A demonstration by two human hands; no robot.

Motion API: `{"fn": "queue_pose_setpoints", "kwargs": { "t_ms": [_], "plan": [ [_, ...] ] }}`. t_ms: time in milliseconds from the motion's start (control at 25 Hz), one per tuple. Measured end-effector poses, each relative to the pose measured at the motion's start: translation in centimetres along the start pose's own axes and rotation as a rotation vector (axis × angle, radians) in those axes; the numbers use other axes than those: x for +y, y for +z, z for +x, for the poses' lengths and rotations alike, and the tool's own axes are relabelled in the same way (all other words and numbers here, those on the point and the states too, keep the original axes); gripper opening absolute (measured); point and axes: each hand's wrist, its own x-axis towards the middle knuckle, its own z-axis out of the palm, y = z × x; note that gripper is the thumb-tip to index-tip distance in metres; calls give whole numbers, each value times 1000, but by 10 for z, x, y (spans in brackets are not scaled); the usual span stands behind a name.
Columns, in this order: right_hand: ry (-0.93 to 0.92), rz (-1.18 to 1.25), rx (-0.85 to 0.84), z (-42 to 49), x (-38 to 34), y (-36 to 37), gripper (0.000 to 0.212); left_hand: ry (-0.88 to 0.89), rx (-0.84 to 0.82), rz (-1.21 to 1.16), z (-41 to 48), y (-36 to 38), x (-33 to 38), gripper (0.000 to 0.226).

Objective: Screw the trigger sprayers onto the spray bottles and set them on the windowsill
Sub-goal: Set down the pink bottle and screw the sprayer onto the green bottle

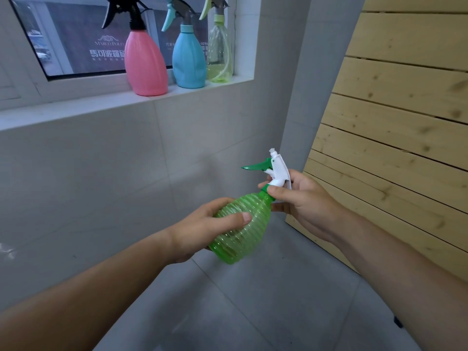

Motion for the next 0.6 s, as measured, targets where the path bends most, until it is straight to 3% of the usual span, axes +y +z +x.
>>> {"fn": "queue_pose_setpoints", "kwargs": {
  "t_ms": [160,280,440,600],
  "plan": [
    [-33,-83,-11,0,6,0,15,-10,-15,10,0,0,-2,45],
    [-40,-174,47,2,9,4,35,0,-1,24,1,-1,-1,47],
    [-20,12,-28,5,3,-2,28,13,24,32,2,0,1,52],
    [-79,-162,82,5,11,4,33,93,84,141,2,5,0,53]
  ]
}}
